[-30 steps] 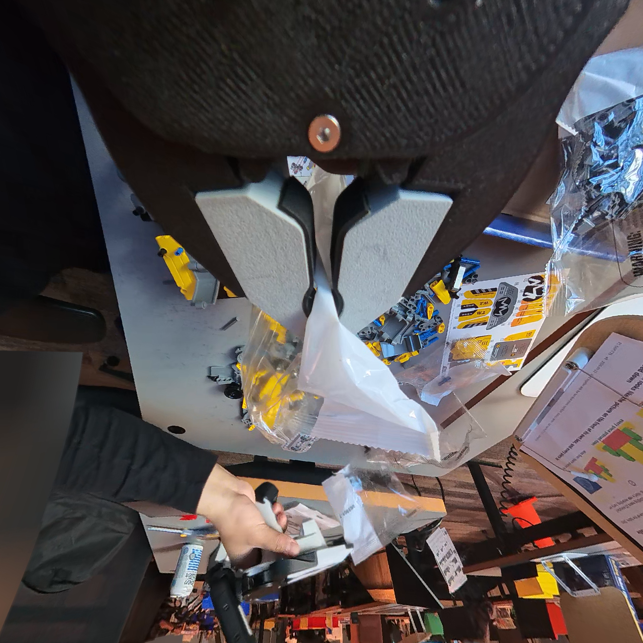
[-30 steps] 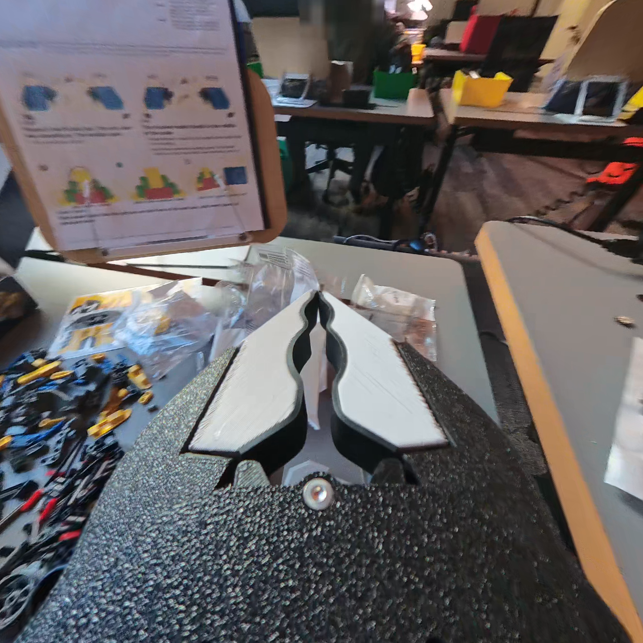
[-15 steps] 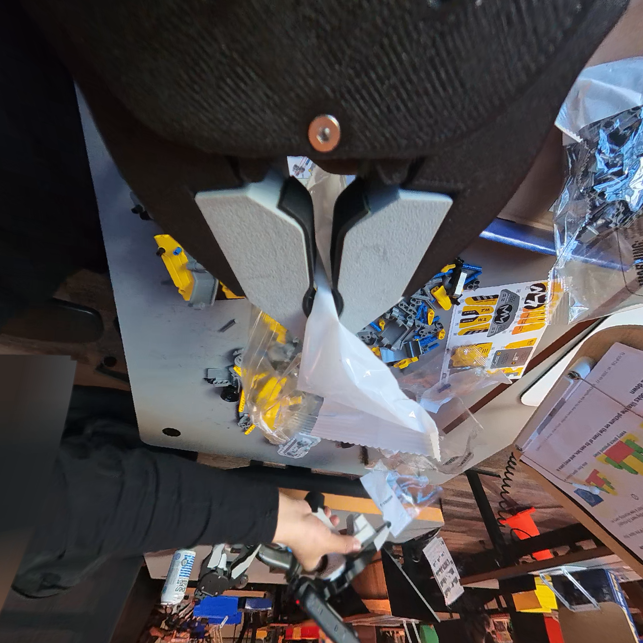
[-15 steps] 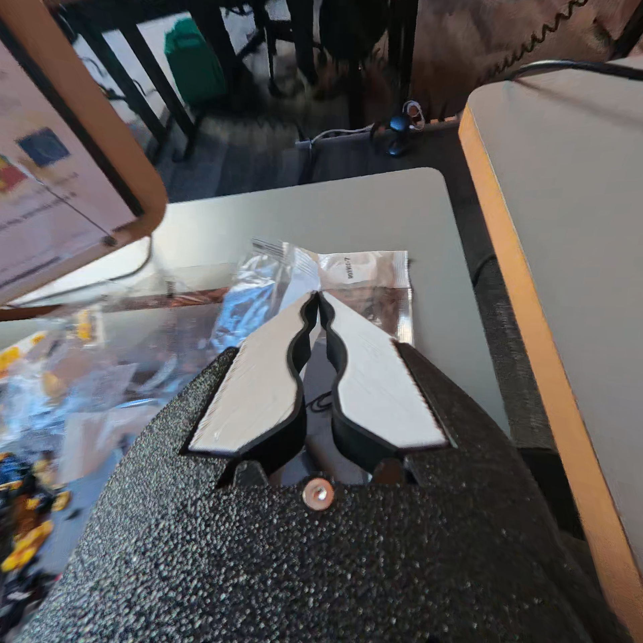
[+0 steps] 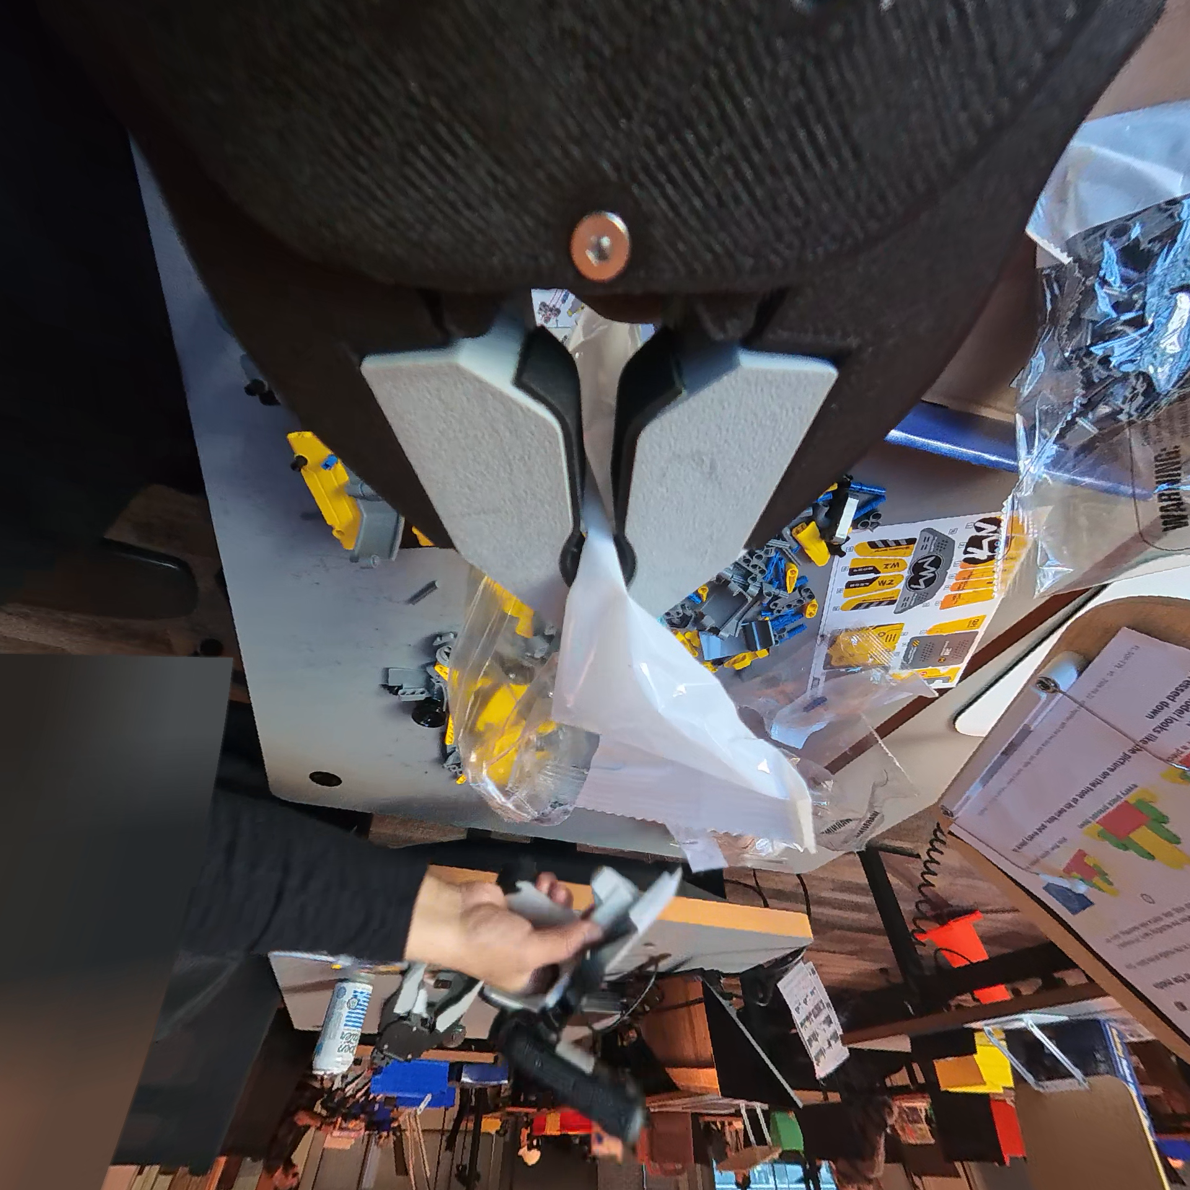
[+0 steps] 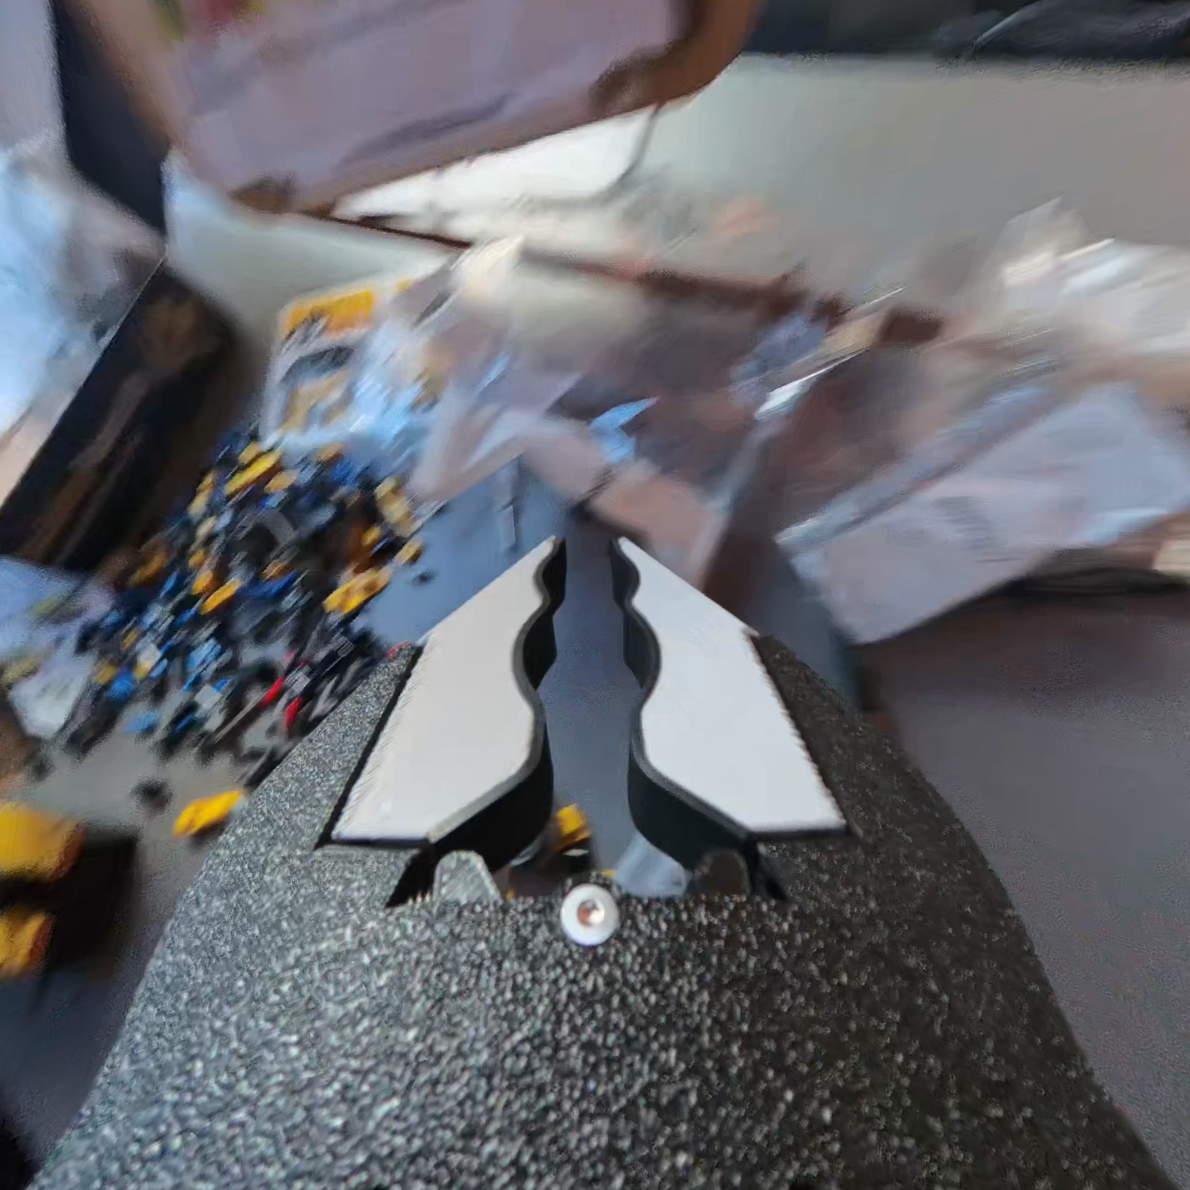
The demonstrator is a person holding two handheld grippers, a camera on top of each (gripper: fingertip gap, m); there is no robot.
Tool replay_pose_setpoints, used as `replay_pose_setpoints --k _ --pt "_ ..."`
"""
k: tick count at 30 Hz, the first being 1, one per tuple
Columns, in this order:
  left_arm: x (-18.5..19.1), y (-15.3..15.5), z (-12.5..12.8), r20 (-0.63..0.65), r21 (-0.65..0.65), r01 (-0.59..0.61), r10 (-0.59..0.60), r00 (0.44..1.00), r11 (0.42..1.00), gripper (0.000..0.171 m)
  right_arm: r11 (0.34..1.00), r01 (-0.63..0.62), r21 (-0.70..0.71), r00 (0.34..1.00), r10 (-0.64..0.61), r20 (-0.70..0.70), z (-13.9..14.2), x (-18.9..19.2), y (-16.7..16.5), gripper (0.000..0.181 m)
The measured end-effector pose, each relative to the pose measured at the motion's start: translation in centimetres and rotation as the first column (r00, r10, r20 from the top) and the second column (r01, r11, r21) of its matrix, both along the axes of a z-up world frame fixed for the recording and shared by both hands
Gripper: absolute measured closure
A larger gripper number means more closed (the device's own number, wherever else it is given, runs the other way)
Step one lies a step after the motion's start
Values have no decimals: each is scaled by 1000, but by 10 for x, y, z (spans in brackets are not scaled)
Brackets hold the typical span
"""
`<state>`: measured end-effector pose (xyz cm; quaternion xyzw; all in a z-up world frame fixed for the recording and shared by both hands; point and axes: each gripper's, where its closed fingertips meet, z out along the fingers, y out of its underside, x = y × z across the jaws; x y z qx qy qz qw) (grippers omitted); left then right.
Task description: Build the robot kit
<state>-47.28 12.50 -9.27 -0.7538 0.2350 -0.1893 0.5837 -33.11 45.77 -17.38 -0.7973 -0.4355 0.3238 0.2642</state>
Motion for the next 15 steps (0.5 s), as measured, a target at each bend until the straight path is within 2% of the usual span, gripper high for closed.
replay_pose_setpoints --k 2,4,6,11,15 --pt "1 0 0 -2 0 7 -7 1000 1000 171 996 -76 -38 992 79 102 -31 -13 -30 168" --pt "3 0 0 -4 2 11 -11 1000 1000 171 998 -58 -26 981 62 186 -56 -26 -33 162" --pt "4 -1 1 -3 5 14 -14 1000 1000 171 999 -20 -36 981 27 192 -68 -42 -27 158" --pt "2 -7 0 4 3 7 -7 1000 1000 171 992 127 4 984 -126 122 -69 -70 11 153" --pt "-1 -10 -2 13 -2 2 -2 1000 1000 171 983 176 58 983 -179 49 -55 -80 32 152"
